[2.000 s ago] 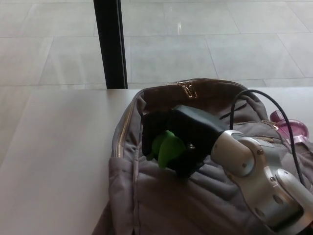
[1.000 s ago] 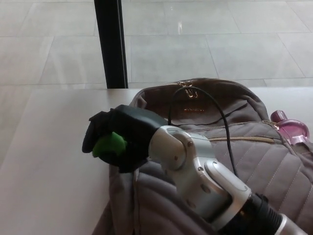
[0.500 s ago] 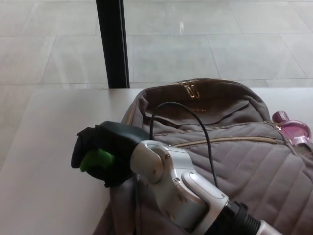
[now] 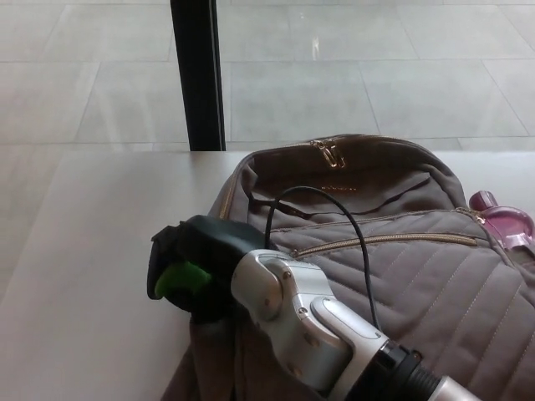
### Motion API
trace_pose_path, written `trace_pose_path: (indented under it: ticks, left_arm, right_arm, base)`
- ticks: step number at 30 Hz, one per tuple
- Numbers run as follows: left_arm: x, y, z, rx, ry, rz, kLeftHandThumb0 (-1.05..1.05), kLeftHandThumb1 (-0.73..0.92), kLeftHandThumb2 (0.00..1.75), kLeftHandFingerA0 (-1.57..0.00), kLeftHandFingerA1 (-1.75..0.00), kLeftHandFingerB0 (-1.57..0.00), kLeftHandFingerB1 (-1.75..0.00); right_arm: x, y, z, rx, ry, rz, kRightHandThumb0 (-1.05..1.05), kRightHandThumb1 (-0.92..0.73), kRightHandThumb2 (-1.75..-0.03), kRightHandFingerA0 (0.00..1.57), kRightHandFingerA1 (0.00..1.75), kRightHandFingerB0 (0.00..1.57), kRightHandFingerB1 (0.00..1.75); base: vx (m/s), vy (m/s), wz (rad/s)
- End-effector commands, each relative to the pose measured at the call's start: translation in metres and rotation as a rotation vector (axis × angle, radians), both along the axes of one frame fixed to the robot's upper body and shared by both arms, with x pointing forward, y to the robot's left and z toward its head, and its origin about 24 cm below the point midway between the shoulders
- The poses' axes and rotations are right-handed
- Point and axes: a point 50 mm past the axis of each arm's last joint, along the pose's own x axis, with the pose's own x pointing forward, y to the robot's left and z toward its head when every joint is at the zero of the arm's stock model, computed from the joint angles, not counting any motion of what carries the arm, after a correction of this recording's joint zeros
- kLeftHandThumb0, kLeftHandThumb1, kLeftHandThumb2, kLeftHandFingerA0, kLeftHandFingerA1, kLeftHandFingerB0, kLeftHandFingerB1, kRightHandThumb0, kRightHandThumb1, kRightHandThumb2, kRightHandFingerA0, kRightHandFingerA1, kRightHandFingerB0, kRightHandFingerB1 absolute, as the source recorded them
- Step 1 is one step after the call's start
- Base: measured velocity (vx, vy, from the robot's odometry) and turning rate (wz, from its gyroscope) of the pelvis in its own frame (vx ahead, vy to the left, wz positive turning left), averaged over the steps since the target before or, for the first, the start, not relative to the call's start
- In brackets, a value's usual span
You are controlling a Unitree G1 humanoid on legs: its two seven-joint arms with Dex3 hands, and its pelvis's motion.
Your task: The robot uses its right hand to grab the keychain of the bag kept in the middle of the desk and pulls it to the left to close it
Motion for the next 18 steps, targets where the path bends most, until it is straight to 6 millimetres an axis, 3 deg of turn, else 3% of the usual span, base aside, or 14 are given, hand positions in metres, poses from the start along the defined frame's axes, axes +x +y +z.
trace_pose_path:
  ticks: [1, 2, 3, 4, 5, 6, 7, 8, 9, 10, 13, 14, 15, 18]
  left_arm:
    - [-0.001, 0.003, 0.003, 0.005, -0.012, -0.01, -1.01, 0.77, 1.4, -0.78, -1.13, -0.57, -0.97]
    - [-0.001, 0.003, 0.003, 0.006, -0.009, -0.009, -1.05, 0.79, 1.38, -0.73, -1.12, -0.58, -0.98]
    - [-0.001, 0.002, 0.003, 0.003, -0.009, -0.013, -1.05, 0.92, 0.97, -0.7, -1.22, -0.54, -1.06]
    - [-0.002, 0.002, 0.003, 0.005, -0.006, -0.018, -1.05, 0.92, 0.98, -0.68, -1.22, -0.54, -1.05]
    - [-0.002, 0.002, 0.002, 0.01, -0.002, -0.026, -1.05, 0.92, 0.97, -0.68, -1.22, -0.54, -1.05]
    - [-0.002, 0.002, 0.002, 0.005, -0.001, -0.027, -1.04, 0.78, 1.38, -0.67, -1.11, -0.53, -0.95]
    - [-0.003, 0.001, 0.002, 0.002, 0.0, -0.029, -1.04, 0.78, 1.38, -0.67, -1.11, -0.53, -0.95]
    - [-0.002, 0.001, 0.001, 0.0, 0.001, -0.017, -1.05, 0.78, 1.35, -0.67, -1.1, -0.55, -0.96]
    - [-0.003, 0.001, 0.001, -0.002, 0.0, -0.02, -1.04, 0.78, 1.38, -0.69, -1.11, -0.52, -0.95]
    - [-0.003, 0.002, 0.001, -0.003, -0.002, -0.019, -1.05, 0.92, 0.97, -0.69, -1.21, -0.54, -1.06]
    - [-0.003, 0.002, 0.002, 0.004, 0.003, -0.019, -1.05, 0.92, 0.97, -0.68, -1.21, -0.54, -1.06]
    - [-0.004, 0.003, 0.002, 0.011, 0.008, -0.018, -1.05, 0.78, 1.36, -0.74, -1.12, -0.59, -0.99]
    - [-0.004, 0.003, 0.002, 0.015, 0.008, -0.018, -1.05, 0.92, 0.98, -0.72, -1.2, -0.56, -1.08]
    - [-0.005, 0.003, 0.002, 0.017, 0.015, -0.016, -1.05, 0.92, 0.98, -0.72, -1.2, -0.56, -1.07]
  right_arm:
    - [-0.034, 0.064, 0.021, 0.091, 0.034, 0.167, -0.36, -0.6, -1.1, 0.9, 1.75, 0.71, 1.4]
    - [-0.033, 0.064, 0.022, 0.072, 0.029, 0.181, -0.37, -0.6, -1.04, 0.9, 1.71, 0.69, 1.27]
    - [-0.033, 0.063, 0.022, 0.063, 0.032, 0.204, -0.42, -0.67, -0.89, 0.82, 1.55, 0.56, 0.99]
    - [-0.033, 0.062, 0.023, 0.043, 0.033, 0.221, -0.54, -0.75, -0.66, 0.76, 1.27, 0.4, 0.75]
    - [-0.032, 0.062, 0.026, 0.012, 0.035, 0.244, -0.62, -0.71, -0.6, 0.73, 1.13, 0.24, 0.51]
    - [-0.032, 0.061, 0.028, -0.02, 0.045, 0.265, -0.74, -0.7, -0.61, 0.5, 0.9, 0.07, 0.39]
    - [-0.032, 0.061, 0.03, -0.049, 0.053, 0.278, -0.74, -0.7, -0.61, 0.5, 0.9, 0.07, 0.39]
    - [-0.03, 0.061, 0.034, -0.109, 0.074, 0.309, -0.83, -0.71, -0.63, 0.11, 0.59, 0.0, 0.14]
    - [-0.029, 0.06, 0.037, -0.123, 0.102, 0.316, -0.95, -0.54, -0.85, 0.02, 0.25, 0.0, 0.0]
    - [-0.028, 0.059, 0.043, -0.129, 0.129, 0.33, -1.05, -0.58, -1.0, 0.0, 0.08, 0.0, 0.04]
    - [-0.027, 0.058, 0.047, -0.121, 0.153, 0.342, -1.05, -0.56, -1.01, 0.0, 0.07, 0.0, 0.03]
    - [-0.025, 0.055, 0.055, -0.087, 0.208, 0.35, -1.03, -0.6, -1.02, 0.0, 0.06, 0.0, 0.0]
    - [-0.024, 0.054, 0.059, -0.086, 0.218, 0.352, -1.04, -0.6, -1.03, 0.0, 0.06, 0.0, 0.0]
    - [-0.023, 0.052, 0.068, -0.081, 0.229, 0.366, -1.01, -0.58, -1.03, 0.0, 0.12, 0.0, 0.09]
  base:
    - [0.0, 0.0, 0.0]
    - [0.0, 0.0, 0.0]
    - [0.0, 0.0, 0.0]
    - [0.0, 0.0, 0.0]
    - [0.0, 0.0, 0.0]
    - [0.0, 0.0, 0.0]
    - [0.0, 0.0, 0.0]
    - [0.0, 0.0, 0.0]
    - [0.0, 0.0, 0.0]
    - [0.0, 0.0, 0.0]
    - [0.0, 0.0, 0.0]
    - [0.0, 0.0, 0.0]
    - [0.0, 0.0, 0.0]
    - [0.0, 0.0, 0.0]
